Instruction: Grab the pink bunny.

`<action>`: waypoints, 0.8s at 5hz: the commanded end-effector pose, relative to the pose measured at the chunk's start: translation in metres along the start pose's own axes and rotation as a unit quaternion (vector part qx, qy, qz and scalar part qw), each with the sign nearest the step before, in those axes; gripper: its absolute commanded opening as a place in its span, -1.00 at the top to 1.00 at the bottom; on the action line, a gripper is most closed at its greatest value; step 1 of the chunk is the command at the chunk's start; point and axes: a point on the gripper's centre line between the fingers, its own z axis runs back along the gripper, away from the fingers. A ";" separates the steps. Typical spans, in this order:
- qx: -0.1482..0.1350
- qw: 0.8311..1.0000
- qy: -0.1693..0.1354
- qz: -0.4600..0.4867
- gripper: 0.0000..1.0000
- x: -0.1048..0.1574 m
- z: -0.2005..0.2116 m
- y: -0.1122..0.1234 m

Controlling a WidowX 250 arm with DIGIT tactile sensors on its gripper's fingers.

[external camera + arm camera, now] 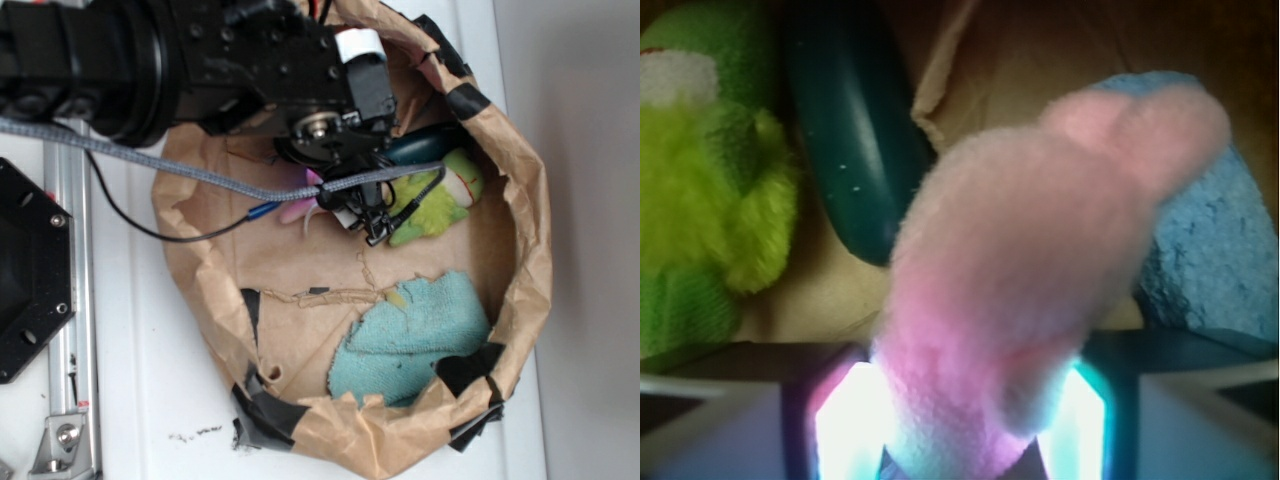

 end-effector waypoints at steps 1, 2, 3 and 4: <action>0.035 0.999 -0.020 -0.034 1.00 -0.005 0.014 -0.007; -0.015 0.997 -0.031 -0.075 1.00 -0.012 0.058 -0.018; -0.054 0.990 -0.034 -0.123 1.00 -0.019 0.101 -0.013; -0.069 0.971 -0.033 -0.227 1.00 -0.018 0.129 -0.011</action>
